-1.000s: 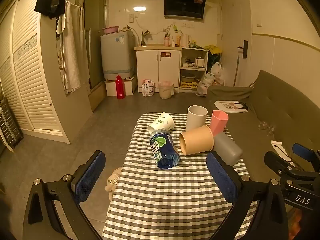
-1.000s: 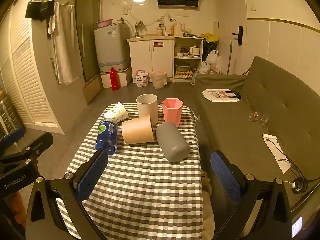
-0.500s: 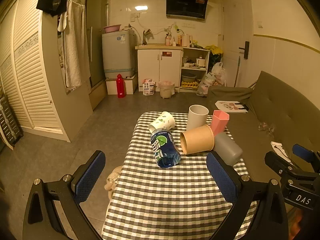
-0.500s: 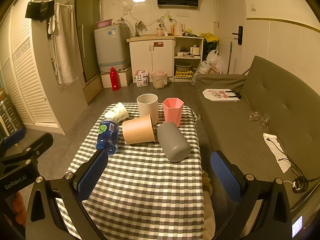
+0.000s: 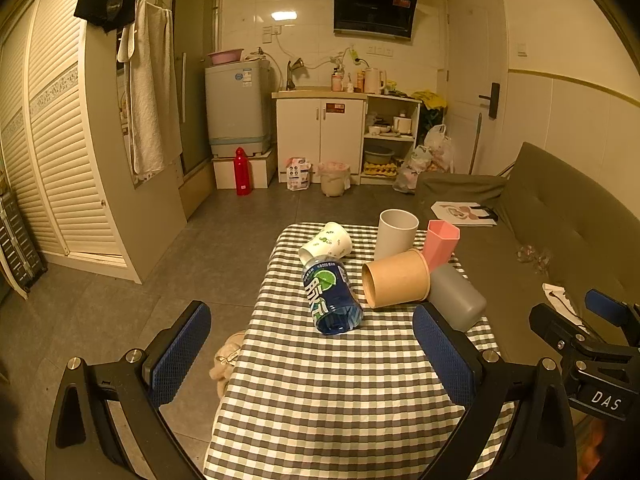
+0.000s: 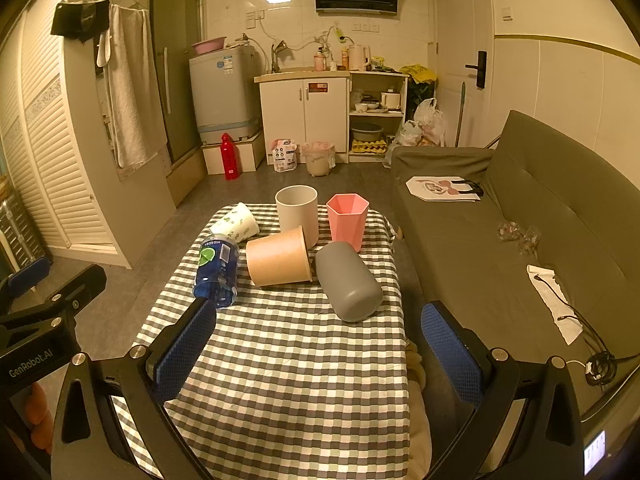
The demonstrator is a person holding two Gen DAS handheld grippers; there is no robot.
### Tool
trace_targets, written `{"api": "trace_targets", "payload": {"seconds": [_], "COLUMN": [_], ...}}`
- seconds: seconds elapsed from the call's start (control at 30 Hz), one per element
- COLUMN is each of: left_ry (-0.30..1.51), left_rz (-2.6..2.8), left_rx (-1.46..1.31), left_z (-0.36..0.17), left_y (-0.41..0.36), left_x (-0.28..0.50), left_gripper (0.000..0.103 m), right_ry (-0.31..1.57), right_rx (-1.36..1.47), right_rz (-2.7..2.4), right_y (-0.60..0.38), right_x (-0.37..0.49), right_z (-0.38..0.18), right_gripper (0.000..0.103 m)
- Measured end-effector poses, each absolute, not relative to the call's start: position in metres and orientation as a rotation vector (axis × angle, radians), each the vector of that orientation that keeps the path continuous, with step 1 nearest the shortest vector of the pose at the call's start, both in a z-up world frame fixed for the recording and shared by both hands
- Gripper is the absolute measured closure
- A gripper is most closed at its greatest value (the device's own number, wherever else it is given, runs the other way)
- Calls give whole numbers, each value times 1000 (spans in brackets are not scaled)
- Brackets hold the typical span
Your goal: Flip cup upside down
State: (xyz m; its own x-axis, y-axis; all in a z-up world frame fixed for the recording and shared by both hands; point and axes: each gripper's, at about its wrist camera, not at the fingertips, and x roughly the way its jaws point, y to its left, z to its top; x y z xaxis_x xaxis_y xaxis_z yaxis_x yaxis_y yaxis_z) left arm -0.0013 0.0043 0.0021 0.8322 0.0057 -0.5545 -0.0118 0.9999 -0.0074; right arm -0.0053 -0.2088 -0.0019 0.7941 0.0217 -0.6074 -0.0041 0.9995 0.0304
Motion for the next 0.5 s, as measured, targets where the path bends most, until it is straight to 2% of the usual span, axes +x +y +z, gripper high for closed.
{"api": "trace_targets", "payload": {"seconds": [0.5], "left_ry": [589], "left_rz": [10], "left_rx": [-11], "left_z": [1], "left_y": [5], "left_x": [-1], "left_gripper": [0], "right_ry": [654], "right_rx": [30], "right_rz": [15], "right_y": [-207], "right_x": [-5], "right_z": [-3], "right_gripper": [0]}}
